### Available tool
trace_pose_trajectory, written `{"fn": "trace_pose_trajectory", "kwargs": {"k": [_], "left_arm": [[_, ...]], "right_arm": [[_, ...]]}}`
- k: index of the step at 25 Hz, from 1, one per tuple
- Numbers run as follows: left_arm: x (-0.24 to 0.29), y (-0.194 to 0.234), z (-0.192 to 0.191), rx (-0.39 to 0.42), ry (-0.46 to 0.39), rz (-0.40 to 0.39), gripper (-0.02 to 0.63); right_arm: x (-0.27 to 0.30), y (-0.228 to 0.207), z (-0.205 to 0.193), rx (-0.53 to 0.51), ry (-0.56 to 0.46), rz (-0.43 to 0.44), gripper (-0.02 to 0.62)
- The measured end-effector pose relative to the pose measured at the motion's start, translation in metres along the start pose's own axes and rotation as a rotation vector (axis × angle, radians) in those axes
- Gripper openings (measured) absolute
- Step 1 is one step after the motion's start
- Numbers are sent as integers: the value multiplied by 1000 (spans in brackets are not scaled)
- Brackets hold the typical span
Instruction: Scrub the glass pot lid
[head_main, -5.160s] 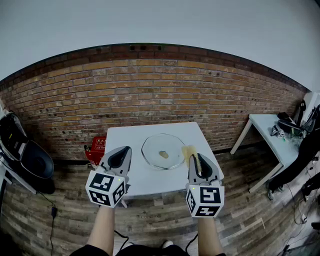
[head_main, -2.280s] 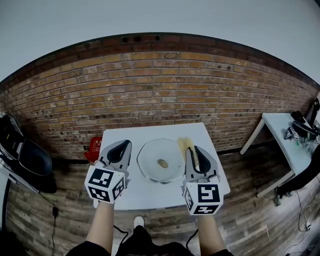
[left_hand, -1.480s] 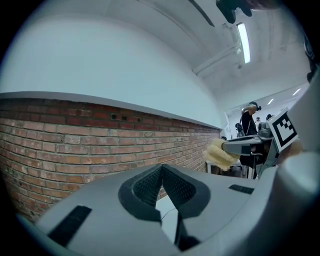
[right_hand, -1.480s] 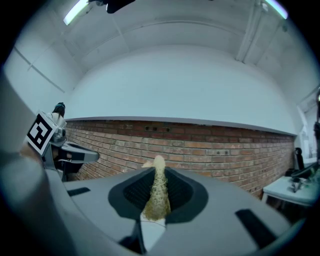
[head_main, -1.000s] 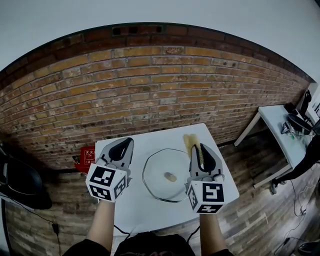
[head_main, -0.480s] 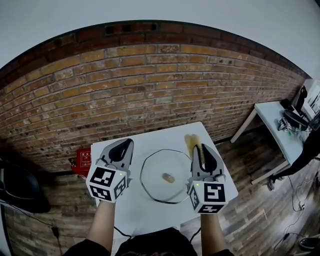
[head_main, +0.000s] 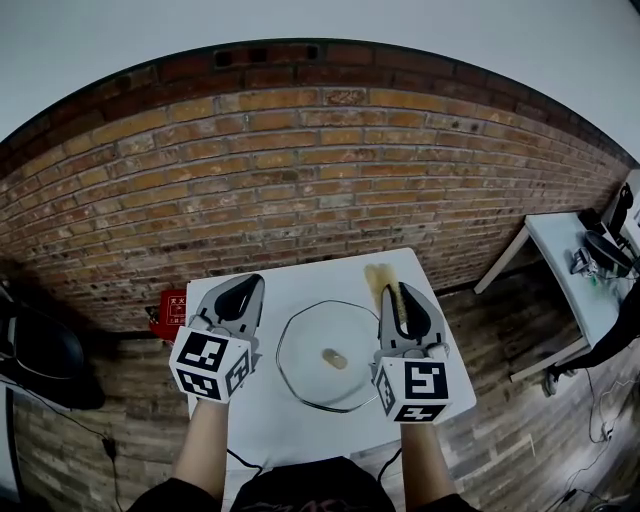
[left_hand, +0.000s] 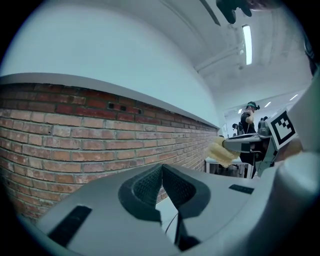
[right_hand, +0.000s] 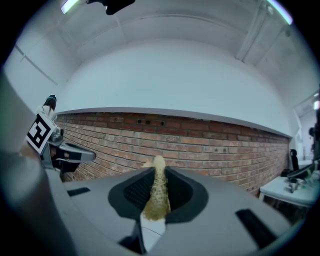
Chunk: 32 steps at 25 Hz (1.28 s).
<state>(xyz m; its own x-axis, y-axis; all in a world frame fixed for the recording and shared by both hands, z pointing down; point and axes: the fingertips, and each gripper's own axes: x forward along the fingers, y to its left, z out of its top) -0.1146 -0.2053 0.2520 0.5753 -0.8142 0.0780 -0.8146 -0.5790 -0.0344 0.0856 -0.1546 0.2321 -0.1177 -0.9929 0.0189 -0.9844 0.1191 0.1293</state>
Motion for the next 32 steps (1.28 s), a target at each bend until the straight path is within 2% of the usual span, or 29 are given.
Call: {"fn": "trace_pose_trajectory", "kwargs": {"k": [16, 25, 32], "left_arm": [[27, -7, -35, -26, 78, 23, 11], [37, -9, -68, -48, 139, 35, 11], [37, -6, -95, -64, 186, 44, 11]], "right_arm": [[20, -18, -45, 41, 66, 43, 58], [31, -13, -78, 62, 115, 79, 58], [32, -14, -105, 75, 158, 71, 58]]}}
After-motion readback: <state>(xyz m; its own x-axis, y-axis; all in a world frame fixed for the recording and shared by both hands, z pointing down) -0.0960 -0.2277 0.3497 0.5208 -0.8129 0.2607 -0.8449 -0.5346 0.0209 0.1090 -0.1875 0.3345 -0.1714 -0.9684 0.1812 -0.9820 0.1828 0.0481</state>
